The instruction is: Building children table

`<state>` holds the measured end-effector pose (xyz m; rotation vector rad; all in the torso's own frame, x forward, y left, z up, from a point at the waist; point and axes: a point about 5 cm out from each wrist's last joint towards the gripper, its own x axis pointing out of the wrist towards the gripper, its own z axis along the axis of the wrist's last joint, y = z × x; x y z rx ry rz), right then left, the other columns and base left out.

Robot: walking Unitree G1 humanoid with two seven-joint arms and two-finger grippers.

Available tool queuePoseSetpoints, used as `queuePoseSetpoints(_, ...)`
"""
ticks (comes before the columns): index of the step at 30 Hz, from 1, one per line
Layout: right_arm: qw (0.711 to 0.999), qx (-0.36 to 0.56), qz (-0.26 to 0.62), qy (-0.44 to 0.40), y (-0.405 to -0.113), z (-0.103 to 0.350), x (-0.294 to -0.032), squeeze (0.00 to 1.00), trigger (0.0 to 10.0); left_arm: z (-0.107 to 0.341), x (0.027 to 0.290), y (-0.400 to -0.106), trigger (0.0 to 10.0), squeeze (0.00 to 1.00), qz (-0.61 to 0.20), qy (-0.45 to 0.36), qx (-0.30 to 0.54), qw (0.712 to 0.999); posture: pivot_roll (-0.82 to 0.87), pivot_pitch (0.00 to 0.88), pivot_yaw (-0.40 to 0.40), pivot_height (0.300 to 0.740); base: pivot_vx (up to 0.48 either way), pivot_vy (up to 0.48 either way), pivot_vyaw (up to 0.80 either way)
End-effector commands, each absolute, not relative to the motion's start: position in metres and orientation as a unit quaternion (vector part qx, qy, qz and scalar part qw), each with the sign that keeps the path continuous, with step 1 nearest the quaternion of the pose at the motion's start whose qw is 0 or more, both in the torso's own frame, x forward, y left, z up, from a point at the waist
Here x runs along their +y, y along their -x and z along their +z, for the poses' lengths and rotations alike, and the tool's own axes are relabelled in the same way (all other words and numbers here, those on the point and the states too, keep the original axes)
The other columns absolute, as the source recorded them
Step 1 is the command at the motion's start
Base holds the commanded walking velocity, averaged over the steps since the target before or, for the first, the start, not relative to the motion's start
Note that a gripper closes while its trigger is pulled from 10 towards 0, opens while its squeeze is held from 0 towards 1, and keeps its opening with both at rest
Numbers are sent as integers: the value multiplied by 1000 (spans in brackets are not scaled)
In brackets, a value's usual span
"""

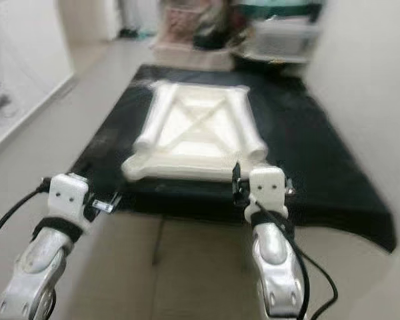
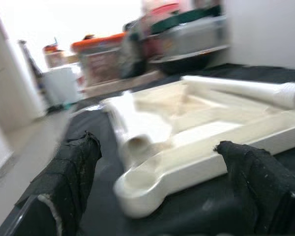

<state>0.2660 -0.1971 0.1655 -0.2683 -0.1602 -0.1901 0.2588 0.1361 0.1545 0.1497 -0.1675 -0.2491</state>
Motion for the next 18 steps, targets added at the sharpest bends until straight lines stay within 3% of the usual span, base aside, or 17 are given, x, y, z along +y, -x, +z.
queuePoseSetpoints(1, 984, -83, -95, 128, -270, 166, -194, 0, 10000, 152, 142, -259, 10000, 0, -119, -75, -81, 987, 62, 0, -50, 740, 480, 0, 0)
queuePoseSetpoints(7, 984, -86, -100, 123, -271, 170, -196, 0, 10000, 153, 137, -261, 10000, 0, -120, -73, -82, 987, 57, 0, -50, 740, 381, 0, 0)
queuePoseSetpoints(18, 987, -67, -100, 103, -279, 166, -202, 0, 10000, 155, 139, -261, 10000, 0, -126, -74, -88, 985, 70, 0, -50, 740, 0, 0, 0)
